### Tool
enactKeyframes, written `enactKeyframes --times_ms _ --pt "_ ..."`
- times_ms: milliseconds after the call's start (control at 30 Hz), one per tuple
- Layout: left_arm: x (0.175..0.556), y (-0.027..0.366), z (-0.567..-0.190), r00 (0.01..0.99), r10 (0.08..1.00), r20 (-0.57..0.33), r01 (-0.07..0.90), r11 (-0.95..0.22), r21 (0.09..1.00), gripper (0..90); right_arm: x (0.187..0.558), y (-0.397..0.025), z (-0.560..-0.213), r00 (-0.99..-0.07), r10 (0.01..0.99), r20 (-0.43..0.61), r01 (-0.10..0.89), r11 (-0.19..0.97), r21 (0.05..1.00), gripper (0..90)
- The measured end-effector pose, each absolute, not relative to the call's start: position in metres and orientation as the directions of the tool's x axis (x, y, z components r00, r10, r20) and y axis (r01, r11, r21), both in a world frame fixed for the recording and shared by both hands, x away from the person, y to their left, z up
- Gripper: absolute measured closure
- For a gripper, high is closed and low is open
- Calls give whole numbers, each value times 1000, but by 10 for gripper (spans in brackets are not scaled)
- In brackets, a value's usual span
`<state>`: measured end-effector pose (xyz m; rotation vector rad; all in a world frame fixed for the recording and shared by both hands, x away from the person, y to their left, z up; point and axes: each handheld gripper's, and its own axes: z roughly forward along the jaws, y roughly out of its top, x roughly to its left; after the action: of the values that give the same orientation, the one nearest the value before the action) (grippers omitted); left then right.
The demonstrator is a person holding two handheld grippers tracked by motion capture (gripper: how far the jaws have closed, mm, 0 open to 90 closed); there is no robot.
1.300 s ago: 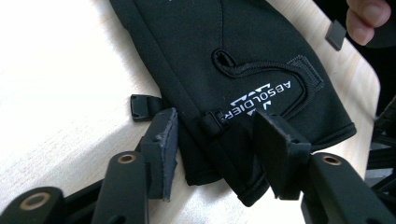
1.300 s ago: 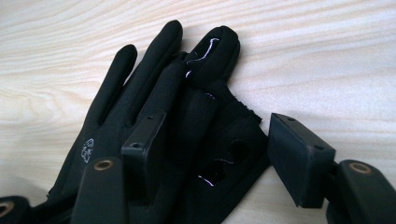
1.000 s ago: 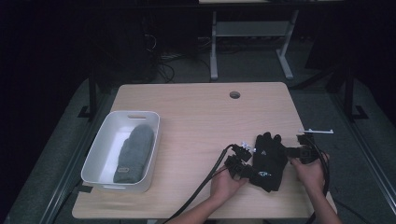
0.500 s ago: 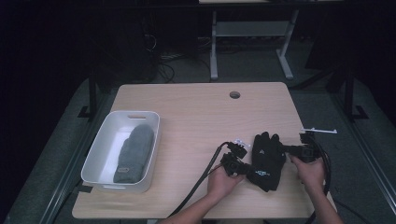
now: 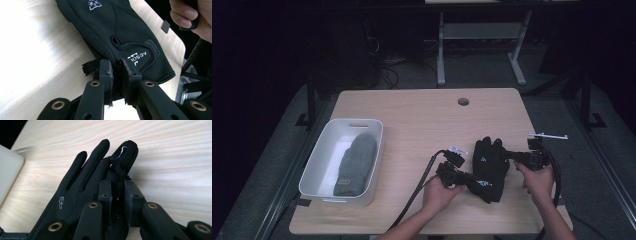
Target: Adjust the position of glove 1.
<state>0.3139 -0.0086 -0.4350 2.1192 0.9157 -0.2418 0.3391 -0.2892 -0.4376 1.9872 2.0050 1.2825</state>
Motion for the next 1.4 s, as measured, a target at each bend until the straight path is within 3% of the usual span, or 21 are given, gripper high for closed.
enactKeyframes --times_ms 1400 --pt "307 93 -379 688 572 -446 683 -303 665 802 369 -203 -376 -360 721 592 784 -111 611 771"
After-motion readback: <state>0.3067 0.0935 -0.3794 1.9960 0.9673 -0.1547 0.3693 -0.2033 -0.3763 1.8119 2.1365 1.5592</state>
